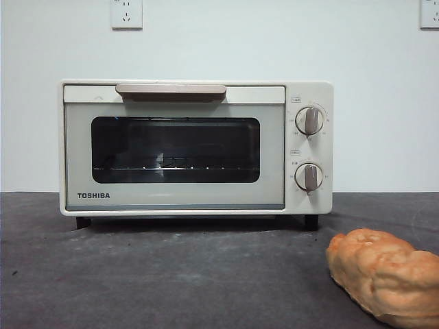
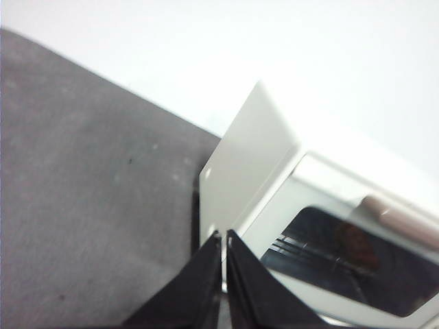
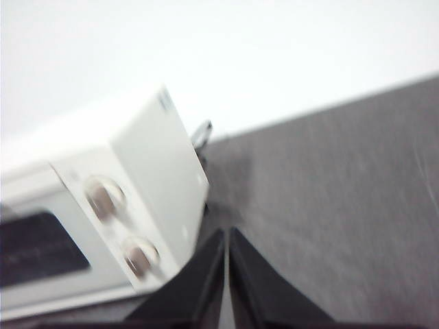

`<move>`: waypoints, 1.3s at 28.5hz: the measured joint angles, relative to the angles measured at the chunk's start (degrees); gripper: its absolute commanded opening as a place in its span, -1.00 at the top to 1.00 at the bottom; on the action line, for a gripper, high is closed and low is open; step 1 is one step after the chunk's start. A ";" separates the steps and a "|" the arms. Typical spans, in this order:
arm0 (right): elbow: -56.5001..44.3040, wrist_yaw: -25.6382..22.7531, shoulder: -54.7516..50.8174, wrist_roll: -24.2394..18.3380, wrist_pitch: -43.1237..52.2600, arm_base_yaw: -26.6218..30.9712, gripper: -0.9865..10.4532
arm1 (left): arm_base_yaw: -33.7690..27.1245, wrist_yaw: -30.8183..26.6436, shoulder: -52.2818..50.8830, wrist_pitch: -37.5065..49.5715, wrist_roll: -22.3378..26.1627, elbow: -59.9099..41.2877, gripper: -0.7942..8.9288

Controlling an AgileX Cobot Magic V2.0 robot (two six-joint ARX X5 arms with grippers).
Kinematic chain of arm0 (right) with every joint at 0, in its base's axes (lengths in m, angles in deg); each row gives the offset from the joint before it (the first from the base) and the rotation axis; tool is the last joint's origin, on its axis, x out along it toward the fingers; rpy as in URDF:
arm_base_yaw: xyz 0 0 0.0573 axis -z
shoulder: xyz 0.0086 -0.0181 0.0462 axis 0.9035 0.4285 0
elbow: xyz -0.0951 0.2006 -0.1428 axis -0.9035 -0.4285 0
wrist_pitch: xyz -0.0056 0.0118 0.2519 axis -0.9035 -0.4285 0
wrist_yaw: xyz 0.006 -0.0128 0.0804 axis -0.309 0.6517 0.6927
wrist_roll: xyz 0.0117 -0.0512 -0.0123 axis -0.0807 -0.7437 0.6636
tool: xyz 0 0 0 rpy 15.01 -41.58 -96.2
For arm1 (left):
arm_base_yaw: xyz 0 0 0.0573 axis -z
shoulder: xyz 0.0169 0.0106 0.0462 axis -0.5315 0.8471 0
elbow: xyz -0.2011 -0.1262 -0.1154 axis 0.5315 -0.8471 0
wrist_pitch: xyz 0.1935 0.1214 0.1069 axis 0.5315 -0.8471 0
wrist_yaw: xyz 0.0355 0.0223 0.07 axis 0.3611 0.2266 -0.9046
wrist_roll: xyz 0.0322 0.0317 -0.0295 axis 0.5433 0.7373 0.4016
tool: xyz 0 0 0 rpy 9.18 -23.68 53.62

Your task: The left arm flap open the oven, the right arm pick bread and place it into oven, the left arm flap close the oven

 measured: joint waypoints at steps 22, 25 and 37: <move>31.30 13.77 26.32 -13.84 -28.35 -0.07 0.82 | 0.00 18.40 26.14 -24.76 14.84 29.09 0.80; 34.32 14.84 29.99 -16.57 -33.70 -0.37 0.82 | 0.02 21.18 30.38 -29.24 17.62 32.50 0.80; 37.48 15.26 35.21 -22.77 -45.22 -4.70 0.79 | 1.68 22.10 36.13 -37.88 25.18 37.16 0.80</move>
